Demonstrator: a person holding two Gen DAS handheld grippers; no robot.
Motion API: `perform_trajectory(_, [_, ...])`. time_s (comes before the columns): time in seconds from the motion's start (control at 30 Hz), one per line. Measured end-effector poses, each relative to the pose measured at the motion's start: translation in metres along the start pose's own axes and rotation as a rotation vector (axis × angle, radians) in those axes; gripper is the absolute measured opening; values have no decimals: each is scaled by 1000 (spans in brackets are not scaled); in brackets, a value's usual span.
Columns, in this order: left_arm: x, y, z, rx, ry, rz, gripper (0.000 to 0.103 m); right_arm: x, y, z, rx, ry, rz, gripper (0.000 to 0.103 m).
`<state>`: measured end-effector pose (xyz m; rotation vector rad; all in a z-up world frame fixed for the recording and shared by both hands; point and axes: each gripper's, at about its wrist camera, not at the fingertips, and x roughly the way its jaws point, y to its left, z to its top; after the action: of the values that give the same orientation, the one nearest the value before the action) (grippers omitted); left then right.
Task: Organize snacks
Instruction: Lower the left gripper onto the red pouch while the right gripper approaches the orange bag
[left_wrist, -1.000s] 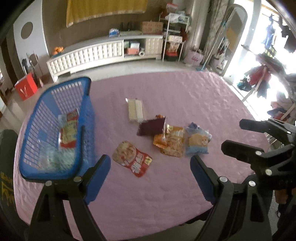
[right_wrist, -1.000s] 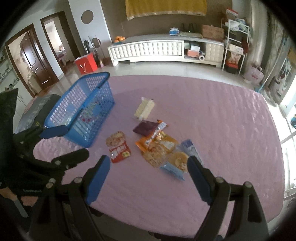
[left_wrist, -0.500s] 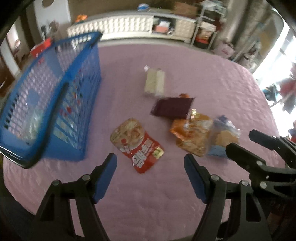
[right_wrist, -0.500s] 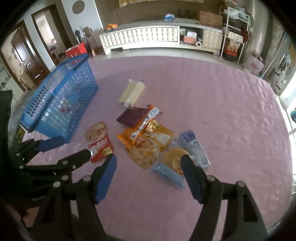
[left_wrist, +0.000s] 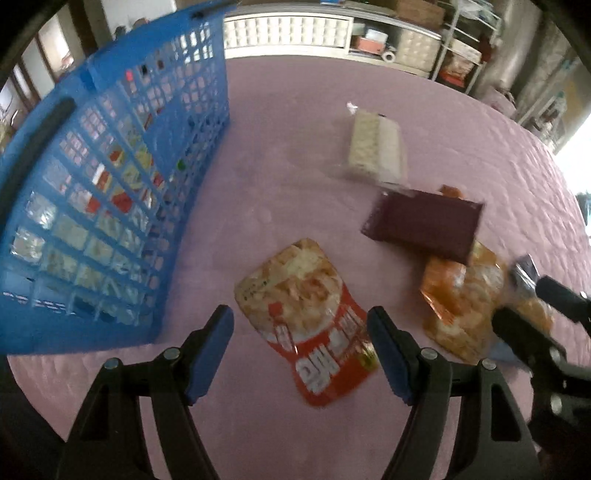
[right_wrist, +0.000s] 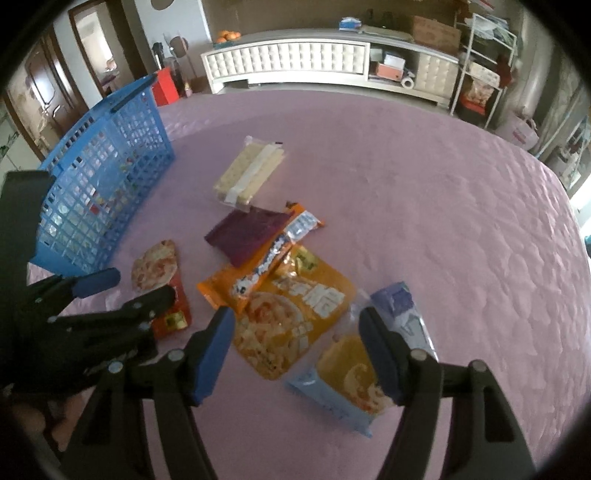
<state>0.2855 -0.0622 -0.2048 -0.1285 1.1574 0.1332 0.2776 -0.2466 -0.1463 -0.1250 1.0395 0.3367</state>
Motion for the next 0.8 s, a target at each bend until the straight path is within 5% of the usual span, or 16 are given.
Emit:
perform_trajectory(0.13, [9,2,3,-14,6,8,76,4,-1,0,3,8,27,74])
perform_trajectory(0.23, [14,0,5,-25,-10,33,88,5,-1,0,6,7,31,74])
perform_trajectory(0.37, [16,1,11,-19,-4,38,88,6,-7,0,33,6,60,74])
perform_trajectory(0.43, [14,0,10,3,-7,27,80,8,-9,-2,33,7,70,74])
perform_trajectory(0.6, [4,-21,10,112,-8,-7,29,11,-8,-5,8,15,54,74])
perform_trajectory(0.8, [-15,-20,8,165,-58,-73,16,14,-11,-10,-4,70,-36,74])
